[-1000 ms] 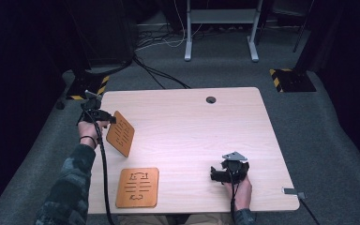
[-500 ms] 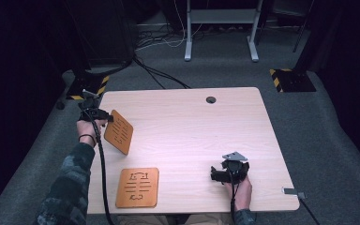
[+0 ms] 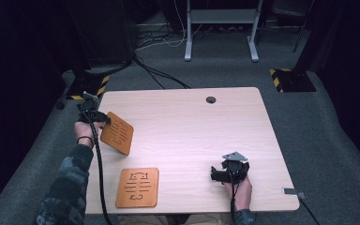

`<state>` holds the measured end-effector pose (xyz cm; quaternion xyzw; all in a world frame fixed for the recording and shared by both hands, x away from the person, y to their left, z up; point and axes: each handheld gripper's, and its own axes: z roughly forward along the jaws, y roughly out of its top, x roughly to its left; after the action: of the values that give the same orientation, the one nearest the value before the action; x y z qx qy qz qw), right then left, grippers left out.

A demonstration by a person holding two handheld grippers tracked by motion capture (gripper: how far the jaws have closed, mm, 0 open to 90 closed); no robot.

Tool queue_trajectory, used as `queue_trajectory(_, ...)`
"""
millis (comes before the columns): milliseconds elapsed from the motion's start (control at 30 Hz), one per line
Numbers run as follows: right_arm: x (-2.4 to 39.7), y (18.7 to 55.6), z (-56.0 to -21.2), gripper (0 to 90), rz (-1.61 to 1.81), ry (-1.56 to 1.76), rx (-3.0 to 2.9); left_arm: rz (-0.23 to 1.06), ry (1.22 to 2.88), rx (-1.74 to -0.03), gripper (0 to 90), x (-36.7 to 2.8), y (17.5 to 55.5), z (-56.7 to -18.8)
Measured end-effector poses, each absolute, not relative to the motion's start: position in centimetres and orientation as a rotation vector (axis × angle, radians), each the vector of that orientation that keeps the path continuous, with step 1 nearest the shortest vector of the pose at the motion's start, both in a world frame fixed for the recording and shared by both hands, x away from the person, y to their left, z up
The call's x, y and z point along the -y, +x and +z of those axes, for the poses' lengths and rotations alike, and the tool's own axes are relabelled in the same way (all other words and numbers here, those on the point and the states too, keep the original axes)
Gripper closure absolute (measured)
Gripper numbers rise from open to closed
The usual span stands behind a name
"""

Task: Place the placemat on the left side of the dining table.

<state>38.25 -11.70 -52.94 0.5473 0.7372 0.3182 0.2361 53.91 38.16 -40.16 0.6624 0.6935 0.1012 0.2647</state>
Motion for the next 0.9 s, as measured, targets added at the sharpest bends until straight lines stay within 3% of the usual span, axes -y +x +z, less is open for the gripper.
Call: queue_trajectory(900, 11.7, 38.3, -53.0, 4.7, 0.878, 1.505, -2.018, 0.269, 1.755, -1.917, 72.9, -40.0, 53.8, -42.3)
